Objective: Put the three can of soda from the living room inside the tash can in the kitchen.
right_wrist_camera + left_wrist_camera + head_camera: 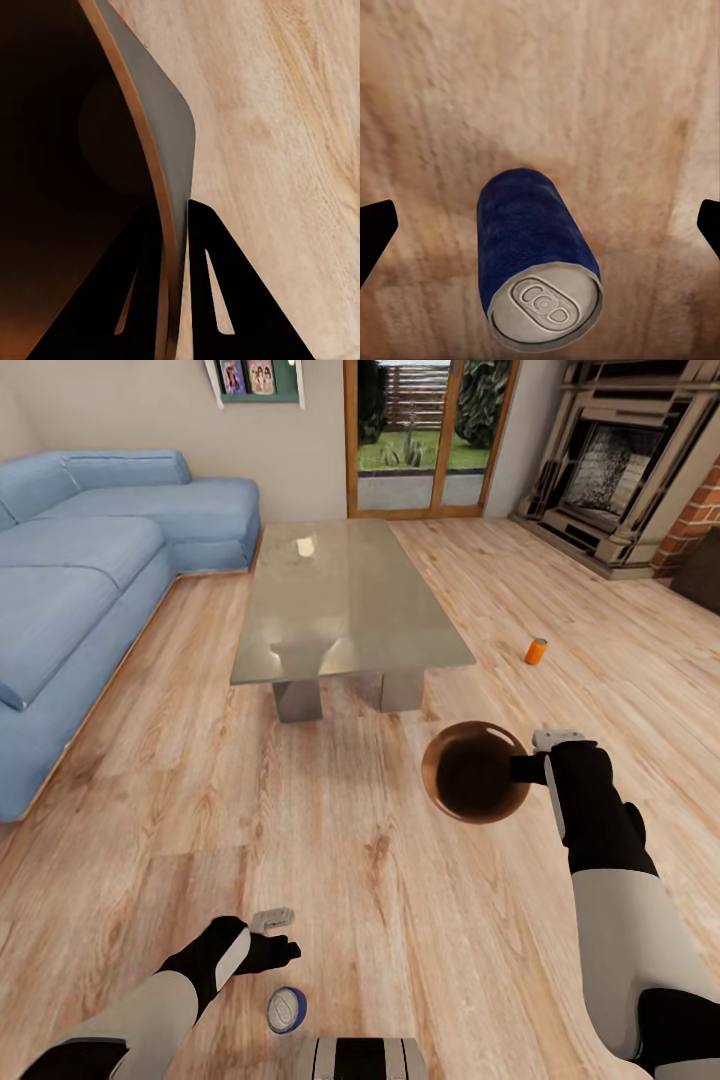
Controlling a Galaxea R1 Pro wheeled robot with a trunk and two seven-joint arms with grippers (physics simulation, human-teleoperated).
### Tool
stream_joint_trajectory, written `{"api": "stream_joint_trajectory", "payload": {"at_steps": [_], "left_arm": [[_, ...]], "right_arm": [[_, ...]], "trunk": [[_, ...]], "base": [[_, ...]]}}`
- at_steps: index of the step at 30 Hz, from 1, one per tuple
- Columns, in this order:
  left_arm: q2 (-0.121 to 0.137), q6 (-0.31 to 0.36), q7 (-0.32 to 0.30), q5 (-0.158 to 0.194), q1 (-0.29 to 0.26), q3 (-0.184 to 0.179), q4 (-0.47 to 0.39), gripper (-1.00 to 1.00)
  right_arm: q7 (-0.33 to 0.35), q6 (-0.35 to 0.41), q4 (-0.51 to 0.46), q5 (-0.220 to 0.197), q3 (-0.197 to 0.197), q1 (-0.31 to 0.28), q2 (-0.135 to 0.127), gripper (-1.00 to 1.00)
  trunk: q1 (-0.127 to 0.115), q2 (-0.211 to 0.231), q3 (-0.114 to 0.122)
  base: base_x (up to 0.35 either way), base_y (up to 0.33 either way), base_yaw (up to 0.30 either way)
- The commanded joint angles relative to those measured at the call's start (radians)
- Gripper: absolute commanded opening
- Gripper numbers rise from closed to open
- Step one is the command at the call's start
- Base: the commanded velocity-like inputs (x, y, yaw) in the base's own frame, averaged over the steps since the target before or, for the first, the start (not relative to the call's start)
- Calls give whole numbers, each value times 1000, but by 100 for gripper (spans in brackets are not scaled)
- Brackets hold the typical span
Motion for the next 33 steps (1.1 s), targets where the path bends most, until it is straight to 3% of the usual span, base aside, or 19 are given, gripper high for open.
{"api": "stream_joint_trajectory", "payload": {"at_steps": [1, 13, 33], "left_arm": [[0, 0, 0, 0, 0, 0, 0, 100], [-2, 1, -1, 0, 1, 0, 2, 100], [-9, -2, 1, 0, 11, 0, 2, 100]], "right_arm": [[4, 0, -1, -5, 0, -1, 0, -100], [4, 0, 0, -5, 3, -1, 2, -100], [4, 0, 1, -4, 7, -1, 4, -100]], "trunk": [[4, -7, -3], [50, -91, -41], [50, -91, -41]], "base": [[0, 0, 0], [0, 0, 0], [0, 0, 0]]}}
